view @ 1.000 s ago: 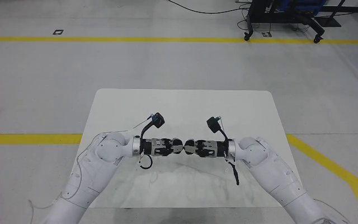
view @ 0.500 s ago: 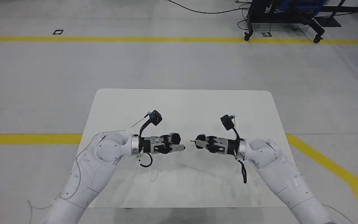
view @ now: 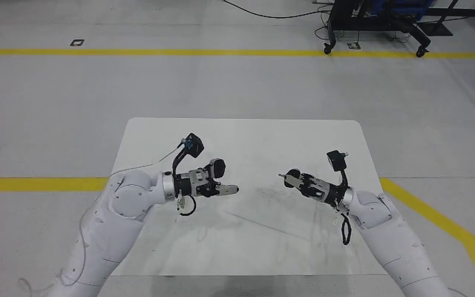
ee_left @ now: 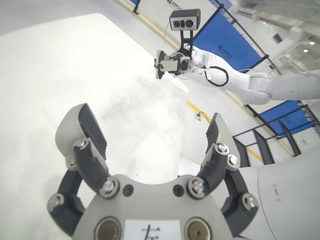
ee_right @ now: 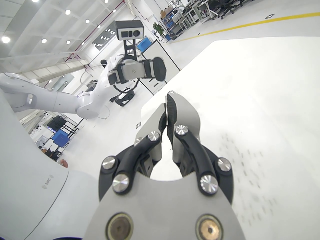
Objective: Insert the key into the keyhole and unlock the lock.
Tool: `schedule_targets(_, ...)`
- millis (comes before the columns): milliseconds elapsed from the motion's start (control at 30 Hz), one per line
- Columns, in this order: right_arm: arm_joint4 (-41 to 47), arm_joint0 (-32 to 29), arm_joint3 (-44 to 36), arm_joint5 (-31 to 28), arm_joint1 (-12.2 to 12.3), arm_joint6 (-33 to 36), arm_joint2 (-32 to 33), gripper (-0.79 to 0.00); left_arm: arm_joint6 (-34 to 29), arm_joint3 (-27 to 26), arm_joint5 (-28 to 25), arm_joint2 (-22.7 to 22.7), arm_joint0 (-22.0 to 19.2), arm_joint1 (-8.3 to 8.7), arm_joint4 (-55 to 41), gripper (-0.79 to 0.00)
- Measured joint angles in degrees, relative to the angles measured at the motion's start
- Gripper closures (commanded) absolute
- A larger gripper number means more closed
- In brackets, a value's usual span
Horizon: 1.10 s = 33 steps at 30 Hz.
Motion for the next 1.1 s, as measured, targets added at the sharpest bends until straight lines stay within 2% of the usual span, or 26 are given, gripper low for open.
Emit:
schedule_targets(100,0.0,0.0,0.0,0.0,0.0,0.0,0.0,0.000,-4.0,-12.9,7.4,-11.1,8.9,2.17,8.2,-0.785)
schedule_targets(233,0.0,0.0,0.0,0.0,0.0,0.0,0.0,0.000,-10.3,-26.0,18.9,-21.2,19.9,3.50,22.4,-0.785)
schedule_targets(300,0.0,0.0,0.0,0.0,0.0,0.0,0.0,0.000,-12.6,-29.3,24.0,-22.2,23.8,3.67,30.3,-0.785)
schedule_targets(367,0.0,0.0,0.0,0.0,0.0,0.0,0.0,0.000,-13.1,-30.2,27.4,-20.5,26.4,3.63,36.0,-0.785)
schedule_targets(433,0.0,0.0,0.0,0.0,0.0,0.0,0.0,0.000,-12.3,-27.9,28.5,-18.2,26.5,3.51,38.4,-0.785)
schedule_targets(533,0.0,0.0,0.0,0.0,0.0,0.0,0.0,0.000,-11.7,-23.2,29.7,-14.0,24.0,3.24,41.6,-0.779)
schedule_targets(667,0.0,0.0,0.0,0.0,0.0,0.0,0.0,0.000,-10.8,-18.4,31.3,-8.6,19.9,2.63,43.0,-0.600)
schedule_targets(900,0.0,0.0,0.0,0.0,0.0,0.0,0.0,0.000,-12.4,-15.2,33.0,-3.4,15.5,2.00,44.5,-0.422)
schedule_targets(967,0.0,0.0,0.0,0.0,0.0,0.0,0.0,0.000,-13.0,-14.8,33.9,-2.8,14.8,1.90,45.3,-0.391)
schedule_targets(1100,0.0,0.0,0.0,0.0,0.0,0.0,0.0,0.000,-14.3,-13.8,35.5,-1.7,13.6,1.70,46.6,-0.385)
